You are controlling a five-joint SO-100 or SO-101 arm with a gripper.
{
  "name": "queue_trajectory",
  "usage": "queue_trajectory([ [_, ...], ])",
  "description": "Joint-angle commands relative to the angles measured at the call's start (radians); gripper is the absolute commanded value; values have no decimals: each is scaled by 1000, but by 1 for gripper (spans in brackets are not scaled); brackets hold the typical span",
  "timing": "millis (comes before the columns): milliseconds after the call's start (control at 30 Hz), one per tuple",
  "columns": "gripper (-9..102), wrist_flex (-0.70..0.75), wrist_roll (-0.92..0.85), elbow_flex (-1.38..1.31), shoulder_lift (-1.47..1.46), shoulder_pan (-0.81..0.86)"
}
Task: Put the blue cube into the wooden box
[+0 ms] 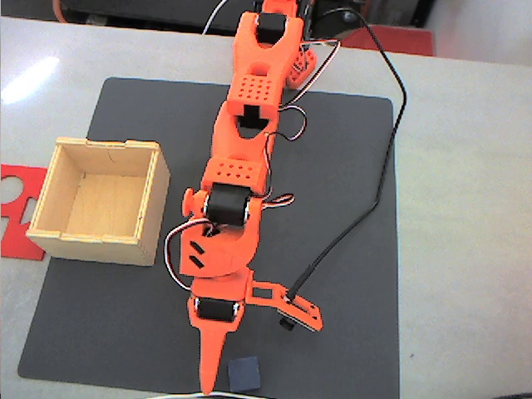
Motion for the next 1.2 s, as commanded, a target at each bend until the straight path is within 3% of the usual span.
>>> queue_trajectory([
  [0, 32, -55, -20, -44, 101, -31],
  [333, 33, -179, -94, -44, 94, -120],
  [1167, 31, -167, -81, -44, -18, -2],
])
